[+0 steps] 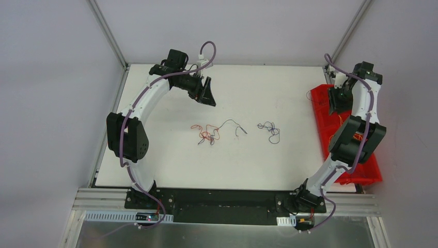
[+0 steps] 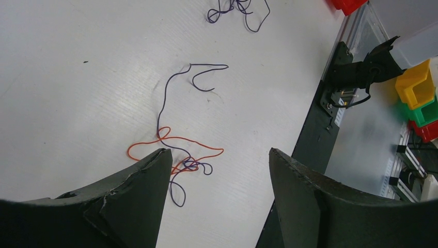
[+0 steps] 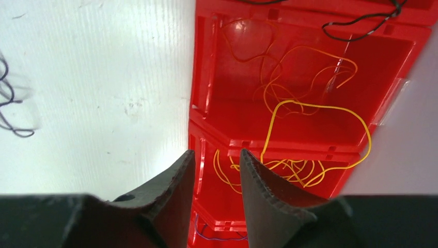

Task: Untangle the cables

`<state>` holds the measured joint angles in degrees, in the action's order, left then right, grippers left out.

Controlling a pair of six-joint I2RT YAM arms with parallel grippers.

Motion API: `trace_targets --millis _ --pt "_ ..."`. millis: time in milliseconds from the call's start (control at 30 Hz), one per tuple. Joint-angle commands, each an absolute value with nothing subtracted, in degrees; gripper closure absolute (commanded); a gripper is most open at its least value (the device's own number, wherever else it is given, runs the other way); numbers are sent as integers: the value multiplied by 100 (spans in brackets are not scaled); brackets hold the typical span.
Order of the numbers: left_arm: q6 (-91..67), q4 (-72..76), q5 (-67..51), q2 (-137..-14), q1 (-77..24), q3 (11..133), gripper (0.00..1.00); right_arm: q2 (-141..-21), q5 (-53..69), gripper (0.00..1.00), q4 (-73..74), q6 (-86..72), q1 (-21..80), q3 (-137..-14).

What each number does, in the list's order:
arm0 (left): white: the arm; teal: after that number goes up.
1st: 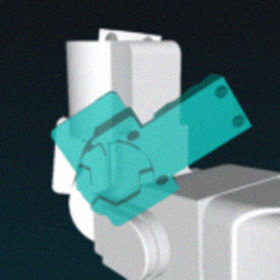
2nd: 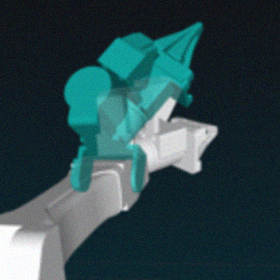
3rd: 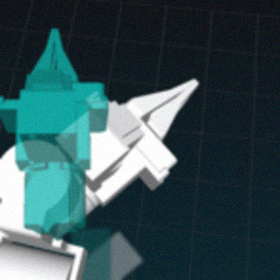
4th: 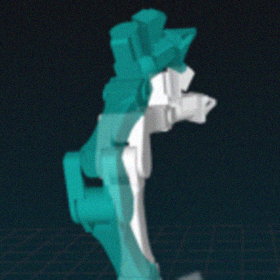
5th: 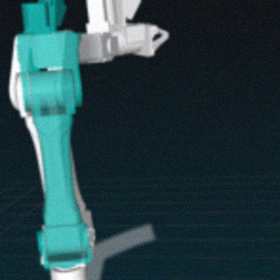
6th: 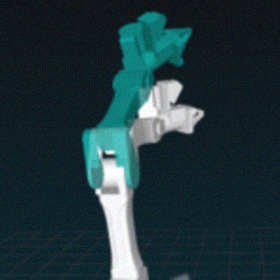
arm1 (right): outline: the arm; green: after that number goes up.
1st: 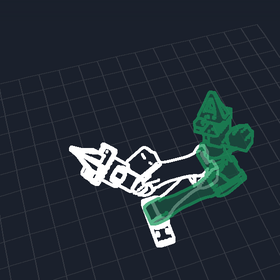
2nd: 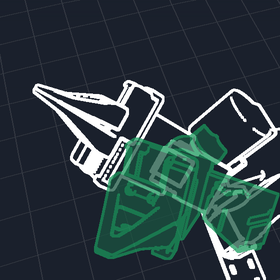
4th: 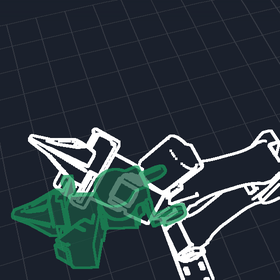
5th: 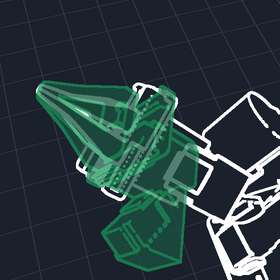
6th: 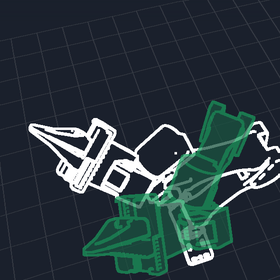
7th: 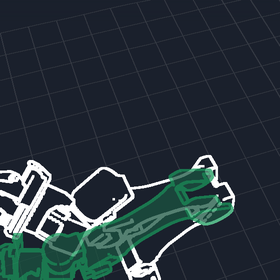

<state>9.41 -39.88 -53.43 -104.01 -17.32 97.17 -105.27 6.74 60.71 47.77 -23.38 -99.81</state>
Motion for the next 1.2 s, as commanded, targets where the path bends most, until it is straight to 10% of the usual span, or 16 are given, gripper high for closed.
trace_targets --millis 0,467,667,1167 --pt "1019 -4099 -5316 -10422 -1767 9930 29 -10698 172 60 5606 4300 -2338 -9960" --pt "1129 -4213 -5265 -10477 -1724 9970 30 -10854 -662 62 4918 4524 -2346 -9484" --pt "1181 -4253 -5255 -10443 -1692 9937 30 -10542 -697 100 5123 4788 -2408 -9255" --pt "1134 -4263 -5369 -10537 -1668 9904 30 -8248 -1127 100 5044 4851 -2703 -7137"
